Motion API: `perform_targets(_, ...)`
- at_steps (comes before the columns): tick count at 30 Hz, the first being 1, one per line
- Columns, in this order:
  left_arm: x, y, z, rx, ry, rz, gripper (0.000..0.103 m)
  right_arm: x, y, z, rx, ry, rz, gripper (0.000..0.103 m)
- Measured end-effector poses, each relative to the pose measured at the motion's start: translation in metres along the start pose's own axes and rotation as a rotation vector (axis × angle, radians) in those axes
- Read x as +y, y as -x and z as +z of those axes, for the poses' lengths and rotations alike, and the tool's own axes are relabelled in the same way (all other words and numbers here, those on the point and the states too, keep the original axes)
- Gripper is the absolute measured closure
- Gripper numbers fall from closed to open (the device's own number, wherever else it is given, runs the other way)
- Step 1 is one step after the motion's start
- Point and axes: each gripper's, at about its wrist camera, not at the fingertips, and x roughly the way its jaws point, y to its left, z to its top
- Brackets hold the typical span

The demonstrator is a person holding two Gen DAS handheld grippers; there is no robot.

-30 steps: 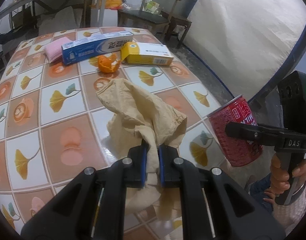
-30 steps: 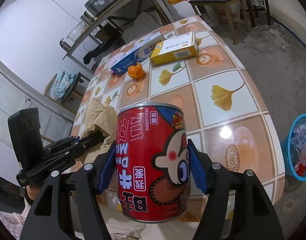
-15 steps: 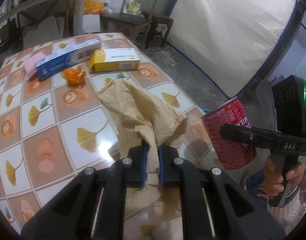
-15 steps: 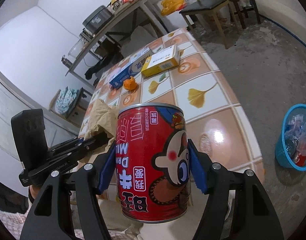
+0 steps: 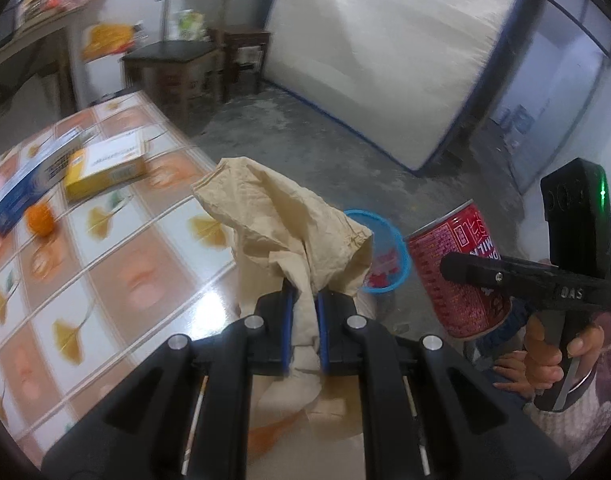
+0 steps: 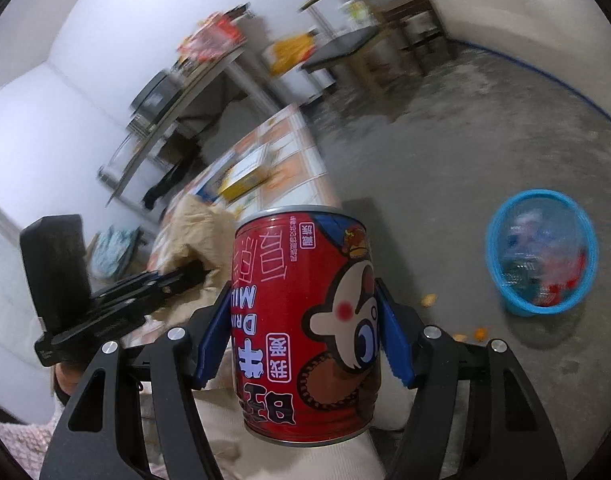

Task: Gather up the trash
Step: 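Carry the brown paper and red can over the blue wastebasket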

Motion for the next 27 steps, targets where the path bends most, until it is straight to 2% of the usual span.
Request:
perform_targets(6,-0.053,-0.046,0.037,0.040,-0.062,-0.107,0.094,-0.087,0.075,0.009,-0.161,-0.145,-0.211,0.039)
perform_targets(9,-0.074,-0.085,0.054,0.103,-0.044,-0.182,0.094,-0.131,0.099,0.011,-0.212,-0.239,-0.304,0.039)
perform_targets(11,-0.088,-0.121,0.065,0.167,-0.029,-0.223,0.094,-0.154,0.103,0.011,-0.224,-0.295,-0.328,0.039)
perform_targets(14,-0.104,-0.173,0.074,0.264,-0.018,-0.234,0.094,-0.186,0.089,0.014,-0.217,-0.360,-0.350,0.039)
perform_targets(17,-0.117,-0.221,0.081,0.339,-0.040,-0.207,0.094,-0.214,0.063,0.017,-0.175,-0.413,-0.371,0.039)
perform_targets(20,-0.122,-0.269,0.087,0.419,-0.007,-0.200,0.094,-0.245,0.038,0.016,-0.128,-0.475,-0.355,0.039)
perform_targets(27,-0.116,-0.355,0.096,0.522,0.055,-0.147,0.094,-0.302,-0.016,0.037,-0.061,-0.545,-0.342,0.039)
